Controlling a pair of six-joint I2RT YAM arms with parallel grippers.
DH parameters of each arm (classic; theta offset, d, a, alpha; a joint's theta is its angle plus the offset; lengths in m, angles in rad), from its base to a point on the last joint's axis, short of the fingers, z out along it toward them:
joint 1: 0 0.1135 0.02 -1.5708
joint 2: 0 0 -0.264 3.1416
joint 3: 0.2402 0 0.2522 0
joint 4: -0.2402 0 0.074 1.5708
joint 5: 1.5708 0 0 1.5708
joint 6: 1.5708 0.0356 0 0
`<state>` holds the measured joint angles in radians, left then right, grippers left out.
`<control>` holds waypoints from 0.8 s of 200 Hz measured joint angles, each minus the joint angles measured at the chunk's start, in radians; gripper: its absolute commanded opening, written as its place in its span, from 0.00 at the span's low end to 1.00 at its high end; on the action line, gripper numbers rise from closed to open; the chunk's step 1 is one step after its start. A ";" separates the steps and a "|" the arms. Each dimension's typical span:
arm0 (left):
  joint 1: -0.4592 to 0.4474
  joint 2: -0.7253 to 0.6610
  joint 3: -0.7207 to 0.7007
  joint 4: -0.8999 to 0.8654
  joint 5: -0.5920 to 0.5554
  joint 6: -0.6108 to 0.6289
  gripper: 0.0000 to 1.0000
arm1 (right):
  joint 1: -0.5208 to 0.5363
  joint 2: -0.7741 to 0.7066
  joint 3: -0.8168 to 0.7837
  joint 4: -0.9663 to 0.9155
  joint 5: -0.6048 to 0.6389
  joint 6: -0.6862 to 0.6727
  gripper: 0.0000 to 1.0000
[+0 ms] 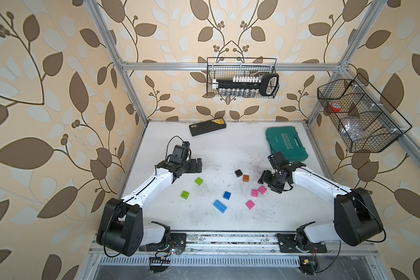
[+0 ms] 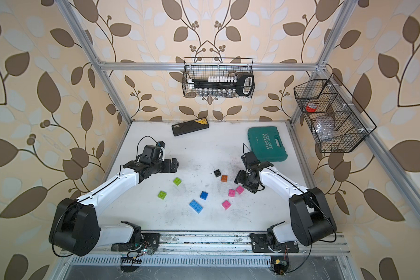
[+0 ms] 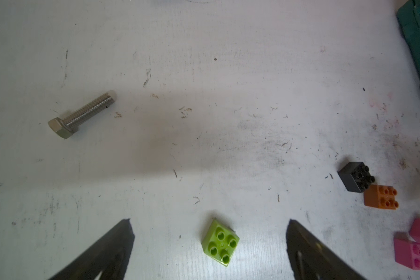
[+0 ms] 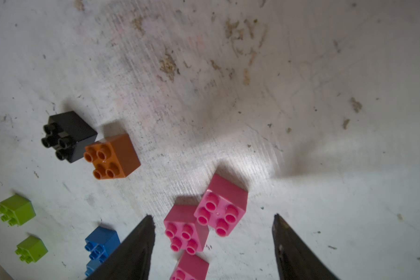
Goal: Assemble the number 4 with lego
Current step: Pick up the lego brick from the center of the board.
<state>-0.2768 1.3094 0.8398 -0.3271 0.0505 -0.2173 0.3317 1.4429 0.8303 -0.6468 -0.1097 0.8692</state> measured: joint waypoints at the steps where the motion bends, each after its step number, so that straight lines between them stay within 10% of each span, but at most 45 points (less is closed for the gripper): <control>1: 0.000 0.000 0.000 0.000 0.000 0.000 0.99 | 0.000 0.001 0.000 0.000 0.000 0.004 0.64; 160: -0.013 0.027 0.014 -0.021 -0.009 0.000 0.99 | 0.033 0.097 -0.017 0.038 -0.007 0.138 0.42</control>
<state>-0.2893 1.3365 0.8536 -0.3485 0.0414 -0.2173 0.3645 1.5398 0.8131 -0.6086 -0.1165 1.0069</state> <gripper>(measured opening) 0.989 0.450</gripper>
